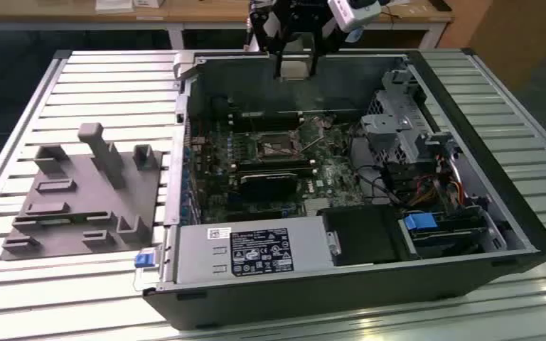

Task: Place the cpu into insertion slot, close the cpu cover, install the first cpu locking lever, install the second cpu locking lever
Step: 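Place the cpu into insertion slot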

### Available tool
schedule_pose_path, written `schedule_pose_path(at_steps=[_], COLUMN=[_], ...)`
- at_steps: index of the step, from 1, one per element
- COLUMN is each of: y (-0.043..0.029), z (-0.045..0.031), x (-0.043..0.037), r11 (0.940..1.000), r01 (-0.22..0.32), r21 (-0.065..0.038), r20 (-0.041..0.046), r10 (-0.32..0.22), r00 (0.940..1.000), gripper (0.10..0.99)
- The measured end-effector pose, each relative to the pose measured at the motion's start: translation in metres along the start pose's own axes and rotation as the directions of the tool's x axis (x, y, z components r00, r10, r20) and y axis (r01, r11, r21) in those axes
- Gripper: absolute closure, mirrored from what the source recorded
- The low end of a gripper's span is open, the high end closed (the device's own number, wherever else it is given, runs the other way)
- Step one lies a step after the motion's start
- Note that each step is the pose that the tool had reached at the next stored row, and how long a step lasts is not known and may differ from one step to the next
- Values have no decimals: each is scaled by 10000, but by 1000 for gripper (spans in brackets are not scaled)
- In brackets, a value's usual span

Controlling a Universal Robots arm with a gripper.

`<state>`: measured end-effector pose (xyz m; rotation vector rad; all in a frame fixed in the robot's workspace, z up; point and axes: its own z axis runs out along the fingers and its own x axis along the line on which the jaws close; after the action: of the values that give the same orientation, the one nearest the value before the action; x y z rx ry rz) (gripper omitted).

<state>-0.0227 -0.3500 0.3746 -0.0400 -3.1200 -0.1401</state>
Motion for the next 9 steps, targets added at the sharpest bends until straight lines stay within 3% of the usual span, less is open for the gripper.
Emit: schedule_pose_path(at_steps=[9], y=[0], z=[0], x=[0], r11=[10000], r01=[0], r21=[1], r20=[0], r10=[0], r00=[10000], gripper=[549])
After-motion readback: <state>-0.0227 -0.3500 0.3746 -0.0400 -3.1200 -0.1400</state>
